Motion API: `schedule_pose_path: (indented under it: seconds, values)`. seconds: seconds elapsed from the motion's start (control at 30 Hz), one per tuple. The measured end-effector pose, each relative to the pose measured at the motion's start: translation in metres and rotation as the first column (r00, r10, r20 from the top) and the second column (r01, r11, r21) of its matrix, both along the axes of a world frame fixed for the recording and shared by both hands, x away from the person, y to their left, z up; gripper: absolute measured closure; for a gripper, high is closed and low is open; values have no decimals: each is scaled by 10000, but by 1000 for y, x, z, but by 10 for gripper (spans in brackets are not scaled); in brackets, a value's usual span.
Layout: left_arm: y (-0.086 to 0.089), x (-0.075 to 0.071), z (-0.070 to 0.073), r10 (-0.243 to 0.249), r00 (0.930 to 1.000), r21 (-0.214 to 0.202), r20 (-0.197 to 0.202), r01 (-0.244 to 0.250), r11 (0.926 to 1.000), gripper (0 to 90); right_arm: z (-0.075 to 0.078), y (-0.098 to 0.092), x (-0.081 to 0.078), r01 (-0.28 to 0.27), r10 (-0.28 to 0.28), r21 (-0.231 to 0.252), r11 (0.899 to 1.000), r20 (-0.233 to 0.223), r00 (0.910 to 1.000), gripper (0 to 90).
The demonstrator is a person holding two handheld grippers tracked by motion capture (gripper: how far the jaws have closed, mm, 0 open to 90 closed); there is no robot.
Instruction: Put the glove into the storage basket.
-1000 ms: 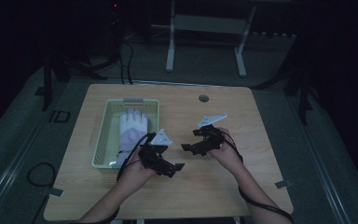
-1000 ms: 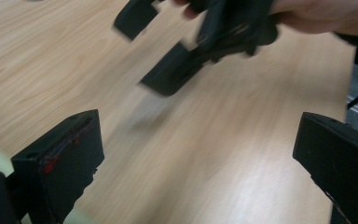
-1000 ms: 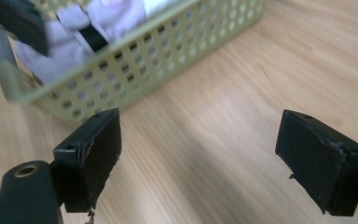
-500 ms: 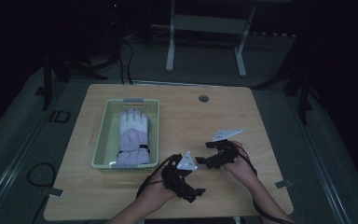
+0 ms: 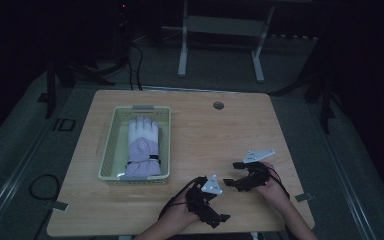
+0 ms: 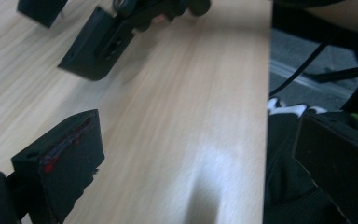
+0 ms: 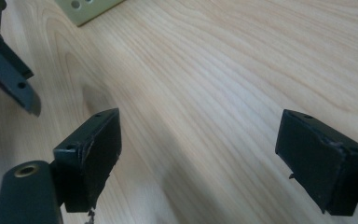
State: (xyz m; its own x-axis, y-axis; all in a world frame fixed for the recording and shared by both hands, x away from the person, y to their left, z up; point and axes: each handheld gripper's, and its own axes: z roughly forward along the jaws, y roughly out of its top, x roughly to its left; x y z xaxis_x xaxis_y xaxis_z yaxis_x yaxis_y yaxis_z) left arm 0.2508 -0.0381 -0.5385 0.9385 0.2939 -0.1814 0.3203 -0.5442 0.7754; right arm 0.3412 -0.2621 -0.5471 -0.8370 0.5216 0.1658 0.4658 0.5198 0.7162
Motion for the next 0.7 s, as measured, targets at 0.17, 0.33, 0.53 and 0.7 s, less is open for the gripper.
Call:
schedule_pose_path:
  seconds: [0.17,0.33,0.53,0.7]
  values:
    - [-9,-6,-5,-230,9987,2,458,230,9997,21,-3,-12,-6,-76,67,253,9997,350,9994,144]
    - [-13,-6,-9,-333,9978,55,581,331,9994,21,-3,-22,-13,-43,19,272,9996,862,9963,144]
    - [-13,-5,-16,-307,9982,97,510,303,9995,21,-7,-34,-19,258,-276,200,9995,958,9950,144]
    - [-12,-7,-20,-270,9984,-185,499,279,9994,21,-10,-43,-23,386,-431,510,9980,905,9950,139]
